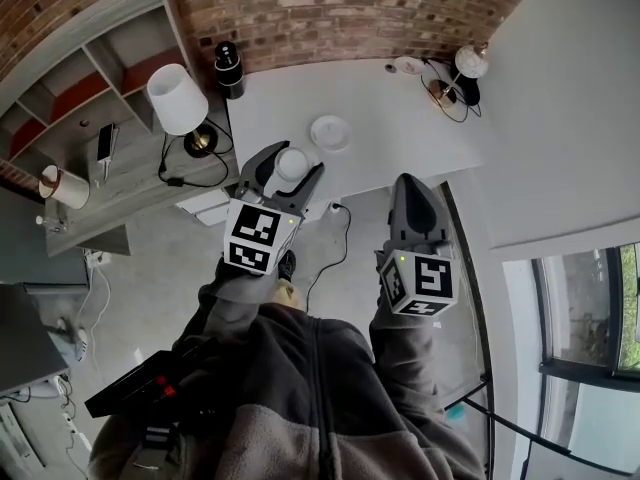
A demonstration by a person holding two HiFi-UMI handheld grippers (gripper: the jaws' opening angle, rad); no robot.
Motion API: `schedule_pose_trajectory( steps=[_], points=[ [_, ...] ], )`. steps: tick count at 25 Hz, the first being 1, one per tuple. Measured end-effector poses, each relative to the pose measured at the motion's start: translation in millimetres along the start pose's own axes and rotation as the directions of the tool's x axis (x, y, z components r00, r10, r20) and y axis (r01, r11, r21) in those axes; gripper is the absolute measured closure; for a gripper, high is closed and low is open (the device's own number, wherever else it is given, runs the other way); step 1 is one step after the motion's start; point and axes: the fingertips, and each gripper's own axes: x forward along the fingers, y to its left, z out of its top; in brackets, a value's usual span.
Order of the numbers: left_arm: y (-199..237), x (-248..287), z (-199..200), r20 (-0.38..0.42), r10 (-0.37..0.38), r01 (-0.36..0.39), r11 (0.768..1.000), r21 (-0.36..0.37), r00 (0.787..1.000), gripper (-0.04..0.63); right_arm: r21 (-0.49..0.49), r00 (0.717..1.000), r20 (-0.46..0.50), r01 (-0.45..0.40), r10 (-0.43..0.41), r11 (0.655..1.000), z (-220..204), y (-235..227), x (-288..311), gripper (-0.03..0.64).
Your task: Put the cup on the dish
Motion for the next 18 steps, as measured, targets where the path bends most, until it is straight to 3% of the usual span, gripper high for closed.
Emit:
schedule_pose_trajectory(
  steps=[12, 18],
  points=[
    [65.6, 93.8, 8.6, -0.036, -0.061, 0.061, 0.998, 0.002, 0.997, 0.327, 0.032, 0.999, -0.024, 0.04, -0.04, 0.999, 4.2, -24.3, 110.4, 0.615],
    [79.6, 131.7, 5.3, -0.053, -0.126, 0.125, 0.992, -0.018, 0.991, 0.327, 0.035, 0.995, -0.058, 0.086, -0.084, 0.996, -0.5, -37.7, 141.9, 0.615]
  ],
)
